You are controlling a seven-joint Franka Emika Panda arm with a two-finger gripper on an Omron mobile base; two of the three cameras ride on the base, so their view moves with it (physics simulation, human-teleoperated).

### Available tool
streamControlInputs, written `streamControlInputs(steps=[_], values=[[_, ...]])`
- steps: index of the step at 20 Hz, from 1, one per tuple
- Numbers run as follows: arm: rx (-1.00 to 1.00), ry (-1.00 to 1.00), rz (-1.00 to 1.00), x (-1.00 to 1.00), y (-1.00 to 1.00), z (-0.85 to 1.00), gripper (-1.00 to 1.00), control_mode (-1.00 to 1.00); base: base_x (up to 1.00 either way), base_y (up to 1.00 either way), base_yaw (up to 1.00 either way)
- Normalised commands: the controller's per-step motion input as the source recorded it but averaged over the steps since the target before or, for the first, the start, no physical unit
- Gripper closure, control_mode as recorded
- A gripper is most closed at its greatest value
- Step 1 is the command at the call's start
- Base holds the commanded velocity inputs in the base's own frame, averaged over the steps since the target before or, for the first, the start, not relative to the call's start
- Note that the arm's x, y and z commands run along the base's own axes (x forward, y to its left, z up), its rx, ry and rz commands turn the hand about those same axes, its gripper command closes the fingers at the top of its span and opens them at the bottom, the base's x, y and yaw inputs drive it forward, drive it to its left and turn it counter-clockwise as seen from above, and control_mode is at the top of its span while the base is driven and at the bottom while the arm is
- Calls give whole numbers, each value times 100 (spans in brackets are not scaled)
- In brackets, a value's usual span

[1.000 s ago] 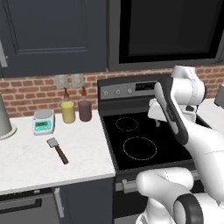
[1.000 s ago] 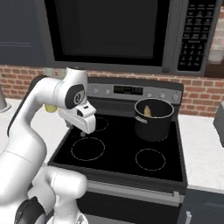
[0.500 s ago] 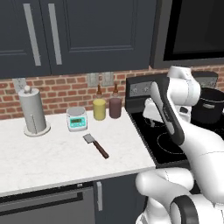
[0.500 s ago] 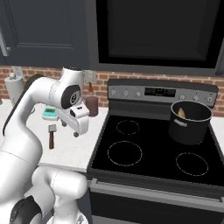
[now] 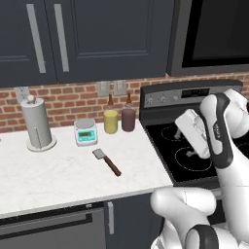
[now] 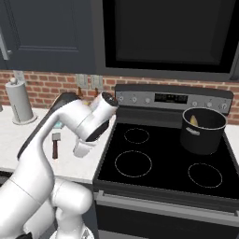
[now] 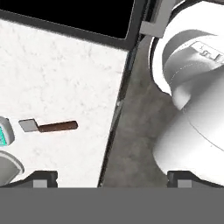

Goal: Put the onion and cucumber in the pot. Retrieve the spatula and lightly stir the vegetables in the pot.

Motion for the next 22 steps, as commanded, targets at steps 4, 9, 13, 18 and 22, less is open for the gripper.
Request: streamControlInputs(steps=[4,9,13,18,22], values=[[41,2,-81,-3,1,-33,-100,-100,0,0,0],[21,0,-75,0,38,-45,-100,-100,0,0,0],[8,2,-68,11,65,-18,-100,-100,0,0,0],[10,23,-54,10,61,0,-100,-100,0,0,0],[15,38,-44,3,52,0,-100,-100,0,0,0]])
